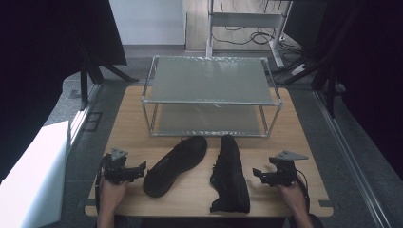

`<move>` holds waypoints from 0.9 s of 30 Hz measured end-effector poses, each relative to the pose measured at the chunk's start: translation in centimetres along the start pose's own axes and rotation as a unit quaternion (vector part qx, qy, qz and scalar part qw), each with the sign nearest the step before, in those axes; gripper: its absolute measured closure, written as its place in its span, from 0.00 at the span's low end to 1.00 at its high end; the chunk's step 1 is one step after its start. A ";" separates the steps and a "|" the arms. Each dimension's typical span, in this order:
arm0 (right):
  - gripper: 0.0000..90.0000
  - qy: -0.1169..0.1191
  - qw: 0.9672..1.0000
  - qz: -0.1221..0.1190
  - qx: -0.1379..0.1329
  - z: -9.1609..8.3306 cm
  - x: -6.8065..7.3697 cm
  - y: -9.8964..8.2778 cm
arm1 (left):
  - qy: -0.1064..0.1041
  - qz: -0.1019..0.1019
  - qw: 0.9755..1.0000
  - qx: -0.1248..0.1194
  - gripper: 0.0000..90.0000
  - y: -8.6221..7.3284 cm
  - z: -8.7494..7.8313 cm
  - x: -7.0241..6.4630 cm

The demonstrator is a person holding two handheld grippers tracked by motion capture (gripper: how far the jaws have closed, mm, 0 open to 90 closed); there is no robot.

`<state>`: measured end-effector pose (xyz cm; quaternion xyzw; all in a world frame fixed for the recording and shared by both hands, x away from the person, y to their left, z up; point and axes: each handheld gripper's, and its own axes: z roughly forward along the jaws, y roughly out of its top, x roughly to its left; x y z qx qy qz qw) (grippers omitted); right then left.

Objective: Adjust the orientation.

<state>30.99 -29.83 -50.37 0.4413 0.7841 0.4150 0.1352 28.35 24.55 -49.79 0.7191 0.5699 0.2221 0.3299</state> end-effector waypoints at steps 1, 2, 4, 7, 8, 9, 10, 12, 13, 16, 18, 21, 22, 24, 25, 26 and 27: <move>0.08 0.000 1.000 0.000 0.000 0.0 0.0 0.0 | 0.000 0.000 1.000 0.001 0.00 0.0 0.1 0.0; 0.08 0.000 1.000 0.001 0.000 0.0 0.0 0.0 | 0.000 0.000 1.000 0.001 0.00 0.0 0.1 0.0; 0.09 0.001 1.000 0.002 0.001 0.0 -0.1 0.0 | -0.001 0.001 1.000 0.004 0.00 0.1 0.2 0.0; 0.09 0.001 1.000 0.003 0.002 0.1 -0.1 -0.1 | -0.003 0.005 1.000 0.009 0.00 0.0 0.4 0.1; 0.09 0.002 1.000 0.004 0.002 0.1 -0.1 -0.1 | -0.003 0.006 1.000 0.010 0.00 0.0 0.5 0.1; 0.09 0.002 1.000 0.004 0.004 0.1 -0.1 -0.1 | -0.004 0.007 1.000 0.011 0.00 0.0 0.6 0.0; 0.09 0.002 1.000 0.004 0.004 0.1 -0.1 -0.1 | -0.005 0.008 1.000 0.012 0.00 0.0 0.6 0.0; 0.09 0.002 1.000 0.004 0.005 0.2 -0.1 -0.1 | -0.007 0.012 1.000 0.013 0.00 0.0 0.7 -0.1; 0.09 0.002 1.000 0.004 0.005 0.2 -0.1 -0.1 | -0.009 0.016 1.000 0.013 0.00 0.0 0.8 -0.2; 0.10 0.003 1.000 0.004 0.006 0.2 -0.1 -0.1 | -0.014 0.031 0.999 0.020 0.00 0.0 0.9 -0.6; 0.10 0.003 1.000 0.005 0.008 0.2 -0.1 -0.1 | -0.012 0.040 0.999 0.025 0.00 0.0 0.9 -1.0; 0.10 0.005 1.000 0.003 0.009 0.2 -0.1 -0.1 | -0.020 0.045 0.998 0.028 0.00 -0.2 0.8 -1.3; 0.11 0.008 1.000 0.005 0.009 0.3 -0.1 -0.1 | -0.024 0.046 0.998 0.030 0.00 -0.2 0.7 -1.5; 0.11 0.007 1.000 0.004 0.010 0.3 -0.1 -0.1 | -0.025 0.049 0.998 0.031 0.00 -0.3 0.7 -1.7; 0.11 0.007 1.000 0.004 0.010 0.3 -0.1 -0.1 | -0.024 0.053 0.998 0.032 0.00 -0.3 0.6 -1.8; 0.11 0.007 1.000 0.005 0.009 0.3 -0.1 -0.1 | -0.025 0.058 0.997 0.033 0.00 -0.3 0.6 -2.0; 0.11 0.007 1.000 0.005 0.008 0.2 -0.1 -0.1 | -0.026 0.061 0.997 0.034 0.00 -0.3 0.6 -2.2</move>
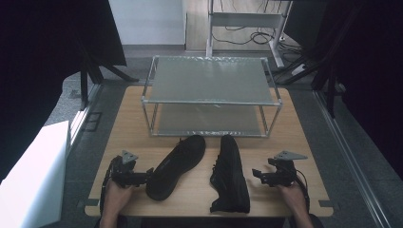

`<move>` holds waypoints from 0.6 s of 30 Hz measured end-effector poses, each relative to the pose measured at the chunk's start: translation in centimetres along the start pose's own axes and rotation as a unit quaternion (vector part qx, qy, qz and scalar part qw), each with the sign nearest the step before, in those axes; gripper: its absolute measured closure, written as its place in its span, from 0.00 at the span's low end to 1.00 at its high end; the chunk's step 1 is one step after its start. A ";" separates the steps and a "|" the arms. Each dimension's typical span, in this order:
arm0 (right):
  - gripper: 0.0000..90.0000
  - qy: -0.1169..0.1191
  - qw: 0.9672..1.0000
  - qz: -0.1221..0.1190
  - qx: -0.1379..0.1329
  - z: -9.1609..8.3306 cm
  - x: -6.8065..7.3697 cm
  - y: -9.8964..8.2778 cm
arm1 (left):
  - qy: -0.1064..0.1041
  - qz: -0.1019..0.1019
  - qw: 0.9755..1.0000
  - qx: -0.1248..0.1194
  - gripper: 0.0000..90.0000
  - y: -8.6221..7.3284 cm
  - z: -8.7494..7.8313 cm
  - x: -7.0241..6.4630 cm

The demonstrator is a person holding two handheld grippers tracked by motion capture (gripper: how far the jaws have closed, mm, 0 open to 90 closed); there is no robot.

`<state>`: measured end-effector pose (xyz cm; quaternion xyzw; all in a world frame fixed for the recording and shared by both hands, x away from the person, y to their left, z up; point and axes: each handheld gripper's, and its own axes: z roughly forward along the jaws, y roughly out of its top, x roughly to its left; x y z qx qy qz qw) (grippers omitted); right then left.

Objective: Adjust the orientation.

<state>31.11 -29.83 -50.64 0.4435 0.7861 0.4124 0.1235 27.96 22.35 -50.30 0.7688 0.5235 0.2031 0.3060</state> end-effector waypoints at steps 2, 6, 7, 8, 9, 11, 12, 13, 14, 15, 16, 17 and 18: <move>0.11 0.000 1.000 0.000 0.000 0.0 0.0 0.0 | -0.003 0.009 1.000 0.003 0.00 0.0 0.0 -0.5; 0.11 0.000 1.000 0.004 -0.002 0.0 -0.1 0.0 | -0.010 0.025 1.000 0.007 0.00 0.1 -0.1 -1.5; 0.11 0.000 1.000 0.004 -0.002 0.0 -0.1 0.0 | -0.011 0.028 1.000 0.007 0.00 0.1 -0.1 -1.7; 0.11 0.000 1.000 0.004 -0.002 0.0 -0.1 0.0 | -0.014 0.030 0.999 0.008 0.00 0.1 -0.2 -2.0; 0.11 0.000 1.000 0.005 -0.002 0.0 -0.1 0.0 | -0.016 0.034 0.999 0.009 0.00 0.1 -0.2 -2.2; 0.11 0.000 1.000 0.005 -0.002 -0.1 -0.1 0.0 | -0.020 0.040 0.999 0.010 0.00 0.1 -0.2 -2.6; 0.11 0.000 1.000 0.006 -0.002 -0.1 -0.1 0.0 | -0.022 0.042 0.999 0.010 0.00 0.2 -0.2 -2.8; 0.11 0.000 1.000 0.006 0.000 -0.1 -0.2 0.0 | -0.025 0.043 0.999 0.010 0.00 0.2 -0.1 -3.0; 0.11 0.000 1.000 0.006 -0.001 -0.1 -0.2 0.0 | -0.034 0.045 0.998 0.010 0.00 0.2 0.0 -3.4; 0.11 0.000 1.000 0.006 -0.001 -0.1 -0.2 0.0 | -0.034 0.045 0.998 0.010 0.00 0.2 0.0 -3.4; 0.11 -0.001 1.000 0.007 -0.004 -0.1 -0.2 0.0 | -0.036 0.049 0.998 0.011 0.00 0.3 0.0 -3.6; 0.11 -0.001 1.000 0.007 -0.004 -0.1 -0.2 0.0 | -0.037 0.050 0.998 0.010 0.00 0.3 0.1 -3.9; 0.11 -0.001 1.000 0.007 -0.004 -0.1 -0.3 0.0 | -0.037 0.057 0.998 0.010 0.00 0.4 0.1 -4.2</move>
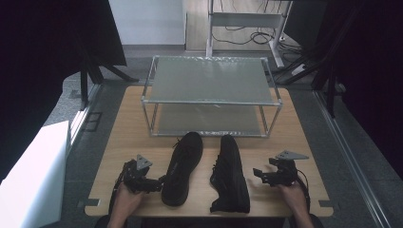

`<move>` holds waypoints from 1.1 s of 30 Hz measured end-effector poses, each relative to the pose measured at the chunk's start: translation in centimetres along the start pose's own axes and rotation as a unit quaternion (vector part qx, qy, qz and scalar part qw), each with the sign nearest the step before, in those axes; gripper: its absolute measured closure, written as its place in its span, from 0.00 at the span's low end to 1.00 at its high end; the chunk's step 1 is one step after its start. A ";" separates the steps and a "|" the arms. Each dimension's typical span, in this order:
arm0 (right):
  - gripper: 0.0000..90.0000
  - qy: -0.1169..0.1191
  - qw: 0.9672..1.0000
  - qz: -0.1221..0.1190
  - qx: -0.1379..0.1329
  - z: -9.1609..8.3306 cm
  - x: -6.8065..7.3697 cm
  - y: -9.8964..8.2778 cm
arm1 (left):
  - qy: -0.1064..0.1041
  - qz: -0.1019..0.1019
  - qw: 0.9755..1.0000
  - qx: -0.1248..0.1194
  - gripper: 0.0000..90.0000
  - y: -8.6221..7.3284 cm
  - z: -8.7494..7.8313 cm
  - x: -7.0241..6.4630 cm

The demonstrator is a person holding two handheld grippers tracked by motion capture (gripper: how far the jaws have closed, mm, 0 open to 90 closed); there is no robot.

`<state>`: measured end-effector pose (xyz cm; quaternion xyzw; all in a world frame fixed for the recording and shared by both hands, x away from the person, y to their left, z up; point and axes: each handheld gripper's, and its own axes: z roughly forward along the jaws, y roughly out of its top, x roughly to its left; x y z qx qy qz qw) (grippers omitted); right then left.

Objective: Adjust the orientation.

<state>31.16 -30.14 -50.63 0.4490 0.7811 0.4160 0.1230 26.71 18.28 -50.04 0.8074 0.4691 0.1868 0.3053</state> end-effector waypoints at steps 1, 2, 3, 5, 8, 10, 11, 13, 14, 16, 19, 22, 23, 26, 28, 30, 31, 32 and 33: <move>0.11 0.000 1.000 0.000 0.000 0.0 0.0 0.0 | 0.000 0.000 1.000 0.000 0.00 0.0 0.0 0.0; 0.11 0.000 1.000 0.001 0.001 -0.1 0.0 0.0 | 0.000 0.003 1.000 0.000 0.00 0.1 0.0 -0.2; 0.11 0.000 1.000 0.001 0.001 -0.1 0.0 0.0 | -0.001 0.005 1.000 0.000 0.00 0.1 0.0 -0.3; 0.11 -0.001 1.000 0.002 0.001 -0.1 -0.1 0.0 | -0.005 0.006 1.000 -0.001 0.00 0.2 0.1 -0.6; 0.11 -0.002 1.000 0.002 0.000 -0.1 -0.2 0.0 | -0.012 0.012 1.000 -0.001 0.00 0.3 0.3 -1.0; 0.11 -0.002 1.000 0.002 -0.001 -0.1 -0.2 0.0 | -0.015 0.019 1.000 -0.002 0.00 0.5 0.4 -1.5; 0.11 -0.002 1.000 0.002 -0.001 -0.1 -0.2 0.0 | -0.015 0.019 1.000 -0.002 0.00 0.5 0.4 -1.5; 0.11 -0.003 1.000 0.003 0.000 -0.1 -0.2 0.0 | -0.017 0.023 1.000 -0.003 0.00 0.6 0.4 -1.8; 0.11 -0.002 1.000 0.004 0.000 -0.1 -0.2 0.0 | -0.019 0.022 1.000 -0.003 0.00 0.6 0.4 -2.0; 0.11 -0.003 1.000 0.004 -0.001 -0.1 -0.2 0.0 | -0.024 0.025 0.999 -0.003 0.00 0.7 0.5 -2.3; 0.11 -0.002 1.000 0.004 0.000 -0.1 -0.2 0.0 | -0.035 0.029 0.999 -0.005 0.00 0.9 0.8 -2.9; 0.11 -0.002 1.000 0.004 0.000 -0.1 -0.2 0.0 | -0.041 0.036 0.998 -0.007 0.00 1.1 1.0 -3.6; 0.11 -0.002 1.000 0.004 0.000 -0.1 -0.2 0.0 | -0.042 0.036 0.998 -0.008 0.00 1.1 1.0 -3.7; 0.11 -0.003 1.000 0.003 0.002 -0.1 -0.2 0.0 | -0.045 0.037 0.998 -0.009 0.00 1.2 1.2 -4.0; 0.11 -0.004 1.000 0.004 0.002 0.0 -0.2 -0.1 | -0.047 0.037 0.998 -0.010 0.00 1.3 1.3 -4.1; 0.11 -0.004 1.000 0.004 0.004 -0.1 -0.2 -0.1 | -0.043 0.038 0.998 -0.010 0.00 1.4 1.5 -4.2; 0.11 -0.004 1.000 0.004 0.004 -0.1 -0.2 -0.1 | -0.039 0.041 0.998 -0.010 0.00 1.4 1.5 -4.2; 0.11 -0.003 1.000 0.004 0.004 -0.1 -0.2 -0.1 | -0.039 0.042 0.998 -0.009 0.00 1.4 1.4 -4.2; 0.11 -0.004 1.000 0.003 0.002 -0.1 -0.3 -0.1 | -0.039 0.040 0.998 -0.012 0.00 1.5 1.4 -4.1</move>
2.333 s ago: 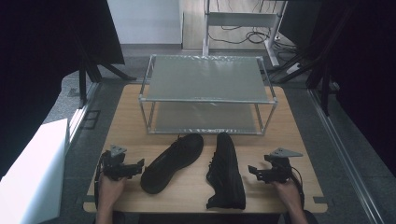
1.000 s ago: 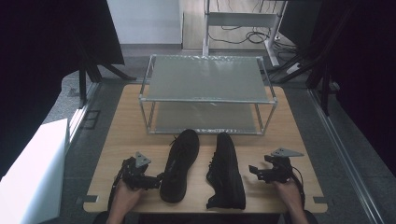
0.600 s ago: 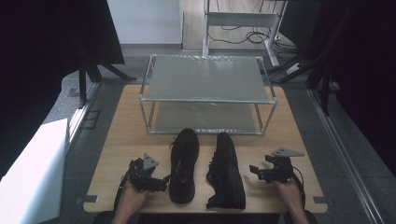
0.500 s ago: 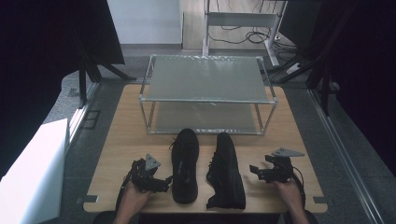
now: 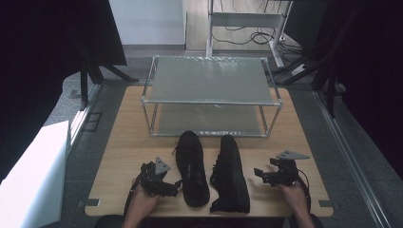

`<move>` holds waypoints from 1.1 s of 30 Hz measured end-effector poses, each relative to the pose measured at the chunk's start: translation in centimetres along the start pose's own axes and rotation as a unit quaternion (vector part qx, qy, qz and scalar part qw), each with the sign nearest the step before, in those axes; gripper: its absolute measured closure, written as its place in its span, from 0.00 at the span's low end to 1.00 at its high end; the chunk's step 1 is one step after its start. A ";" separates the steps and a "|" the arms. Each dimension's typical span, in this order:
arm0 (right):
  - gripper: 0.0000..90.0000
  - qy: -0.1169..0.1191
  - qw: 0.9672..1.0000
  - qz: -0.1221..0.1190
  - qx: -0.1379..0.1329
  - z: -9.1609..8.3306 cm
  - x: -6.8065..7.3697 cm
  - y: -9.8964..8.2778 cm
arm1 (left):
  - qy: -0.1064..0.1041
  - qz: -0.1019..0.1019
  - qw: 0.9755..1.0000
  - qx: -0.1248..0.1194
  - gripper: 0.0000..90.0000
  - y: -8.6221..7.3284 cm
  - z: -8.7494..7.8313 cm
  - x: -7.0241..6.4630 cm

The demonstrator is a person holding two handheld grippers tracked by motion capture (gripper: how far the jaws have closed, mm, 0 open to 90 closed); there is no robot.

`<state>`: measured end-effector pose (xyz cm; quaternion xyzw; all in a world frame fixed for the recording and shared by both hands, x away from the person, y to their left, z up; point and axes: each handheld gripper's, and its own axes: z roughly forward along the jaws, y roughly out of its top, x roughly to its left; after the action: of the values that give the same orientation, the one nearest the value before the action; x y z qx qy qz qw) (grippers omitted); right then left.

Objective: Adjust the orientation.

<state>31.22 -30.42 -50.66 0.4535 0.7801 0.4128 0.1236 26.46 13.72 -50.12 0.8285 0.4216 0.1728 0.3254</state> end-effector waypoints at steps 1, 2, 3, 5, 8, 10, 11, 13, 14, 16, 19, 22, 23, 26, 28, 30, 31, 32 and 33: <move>0.11 0.000 1.000 0.000 0.000 -0.1 -0.1 0.0 | 0.001 -0.004 1.000 -0.004 0.00 0.0 -0.1 0.1; 0.11 0.000 1.000 0.000 0.000 -0.1 -0.1 0.0 | 0.005 -0.004 1.000 -0.005 0.00 0.0 -0.3 0.2; 0.11 -0.002 1.000 0.001 0.000 -0.2 -0.1 0.0 | 0.010 -0.010 1.000 -0.010 0.00 0.0 -0.4 0.4; 0.11 -0.001 1.000 0.003 -0.001 -0.3 -0.2 0.0 | 0.019 -0.019 1.000 -0.012 0.00 -0.2 -0.6 0.8; 0.11 0.000 1.000 0.003 -0.006 -0.4 -0.1 0.1 | 0.033 -0.029 0.999 -0.010 0.00 -0.5 -0.8 1.5; 0.10 0.005 1.000 0.004 -0.008 -0.6 0.0 0.2 | 0.043 -0.033 0.999 -0.008 0.00 -0.7 -1.0 2.1; 0.10 0.006 1.000 0.004 -0.010 -0.7 0.1 0.3 | 0.046 -0.034 0.998 -0.007 0.00 -0.8 -1.1 2.2; 0.08 0.008 1.000 0.003 -0.014 -0.9 0.2 0.4 | 0.054 -0.038 0.998 -0.005 0.00 -1.0 -1.2 2.6; 0.06 0.007 1.000 -0.002 -0.017 -1.1 0.5 0.7 | 0.061 -0.038 0.997 -0.002 0.00 -1.2 -1.3 3.0; 0.05 0.006 1.000 -0.005 -0.019 -1.2 0.6 0.8 | 0.063 -0.041 0.997 -0.002 0.00 -1.3 -1.3 3.2; 0.00 0.002 1.000 -0.015 -0.024 -1.7 1.4 1.7 | 0.066 -0.046 0.997 -0.001 0.00 -1.4 -1.4 3.6; 0.00 0.004 0.999 -0.016 -0.029 -2.0 2.0 2.2 | 0.068 -0.050 0.996 -0.003 0.00 -1.5 -1.5 3.7; 0.00 0.007 0.999 -0.014 -0.032 -2.1 2.2 2.5 | 0.068 -0.050 0.996 -0.003 0.00 -1.5 -1.5 3.7; 0.00 0.016 0.999 -0.009 -0.036 -2.4 3.0 3.1 | 0.067 -0.050 0.996 0.000 0.00 -1.6 -1.5 3.7; 0.00 0.018 0.999 -0.013 -0.037 -2.5 3.5 3.6 | 0.066 -0.049 0.997 0.001 0.00 -1.6 -1.4 3.7; 0.00 0.021 0.999 -0.016 -0.037 -2.5 3.9 3.9 | 0.066 -0.049 0.997 0.001 0.00 -1.6 -1.4 3.7; 0.00 0.022 0.999 -0.018 -0.038 -2.4 4.2 4.0 | 0.065 -0.049 0.997 0.001 0.00 -1.6 -1.4 3.6; 0.00 0.024 0.999 -0.019 -0.037 -2.3 4.4 4.2 | 0.065 -0.047 0.997 0.001 0.00 -1.6 -1.3 3.6; 0.00 0.026 0.999 -0.018 -0.037 -2.2 4.6 4.3 | 0.064 -0.046 0.997 0.002 0.00 -1.6 -1.3 3.6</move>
<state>30.03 -26.73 -45.19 0.4237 0.7753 0.4505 0.1279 26.91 17.87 -50.18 0.7962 0.4797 0.2093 0.3035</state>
